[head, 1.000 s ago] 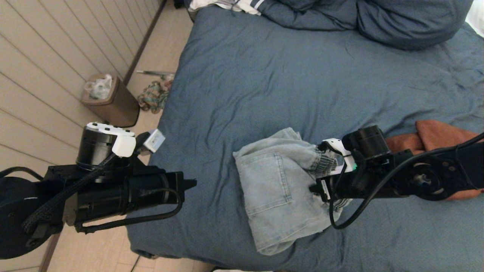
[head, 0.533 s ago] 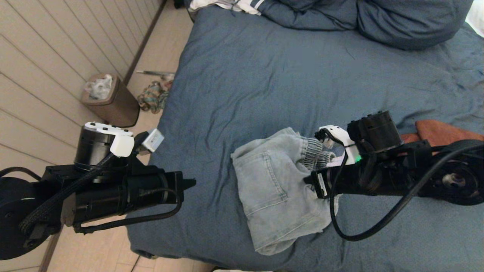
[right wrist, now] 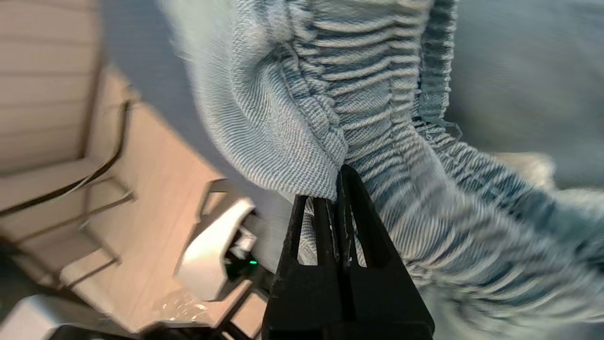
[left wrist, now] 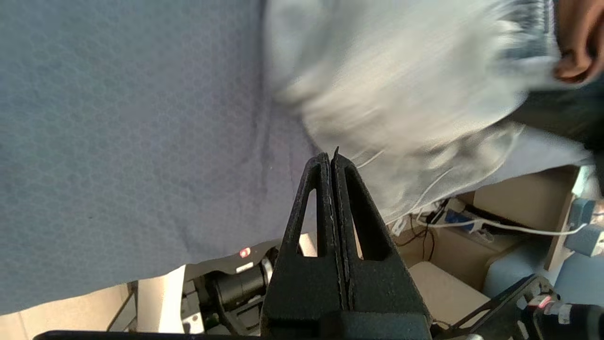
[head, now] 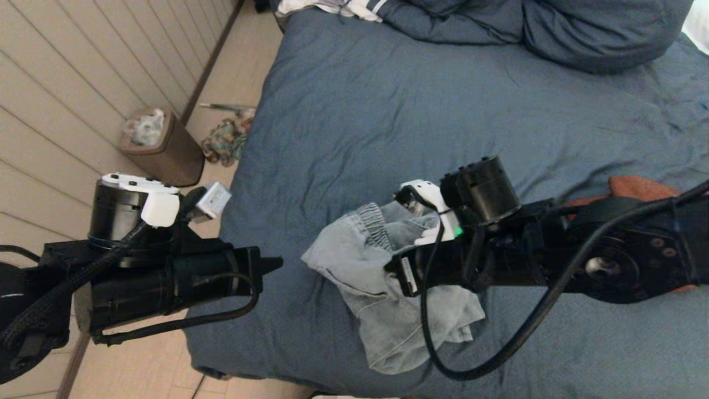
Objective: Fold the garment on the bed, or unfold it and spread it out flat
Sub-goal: Unford the blue shorts
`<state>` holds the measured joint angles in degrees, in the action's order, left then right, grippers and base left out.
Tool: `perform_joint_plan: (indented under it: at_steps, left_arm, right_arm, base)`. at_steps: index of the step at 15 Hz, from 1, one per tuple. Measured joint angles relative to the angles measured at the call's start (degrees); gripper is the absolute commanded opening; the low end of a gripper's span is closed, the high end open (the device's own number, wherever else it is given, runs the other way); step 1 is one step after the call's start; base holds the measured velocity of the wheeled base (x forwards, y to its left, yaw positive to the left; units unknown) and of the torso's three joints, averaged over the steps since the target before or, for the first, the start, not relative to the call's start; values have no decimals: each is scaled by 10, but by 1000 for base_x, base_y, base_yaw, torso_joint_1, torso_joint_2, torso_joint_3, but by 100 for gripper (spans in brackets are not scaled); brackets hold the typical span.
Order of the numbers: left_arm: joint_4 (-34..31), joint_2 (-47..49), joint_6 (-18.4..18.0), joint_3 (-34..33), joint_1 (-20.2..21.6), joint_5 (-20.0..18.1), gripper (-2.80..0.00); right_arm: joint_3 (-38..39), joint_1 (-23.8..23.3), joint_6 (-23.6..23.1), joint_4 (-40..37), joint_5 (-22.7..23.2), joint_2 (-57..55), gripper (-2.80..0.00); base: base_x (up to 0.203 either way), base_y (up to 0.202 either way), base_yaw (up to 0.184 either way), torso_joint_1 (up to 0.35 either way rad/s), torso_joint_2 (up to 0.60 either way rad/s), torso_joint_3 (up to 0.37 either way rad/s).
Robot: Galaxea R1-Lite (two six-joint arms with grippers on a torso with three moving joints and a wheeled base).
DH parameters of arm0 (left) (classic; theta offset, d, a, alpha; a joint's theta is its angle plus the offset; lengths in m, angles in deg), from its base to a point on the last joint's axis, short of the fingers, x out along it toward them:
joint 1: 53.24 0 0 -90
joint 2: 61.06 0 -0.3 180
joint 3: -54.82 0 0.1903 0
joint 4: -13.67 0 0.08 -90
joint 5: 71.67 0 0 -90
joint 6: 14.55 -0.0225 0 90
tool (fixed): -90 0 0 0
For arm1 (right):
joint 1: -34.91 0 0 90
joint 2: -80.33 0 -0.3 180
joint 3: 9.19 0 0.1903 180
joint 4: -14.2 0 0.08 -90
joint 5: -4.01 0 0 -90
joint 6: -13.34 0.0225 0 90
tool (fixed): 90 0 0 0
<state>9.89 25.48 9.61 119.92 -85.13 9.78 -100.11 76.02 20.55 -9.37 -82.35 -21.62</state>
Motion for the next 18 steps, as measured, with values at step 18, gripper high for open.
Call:
perform_joint_plan:
  at_steps: [18]
  left_arm:
    - [1, -137, -3, -7, 62, -7, -280]
  right_arm:
    - [-127, 192, 16, 2, 58, -129, -280]
  base:
    - [0, 0, 0, 0, 0, 0]
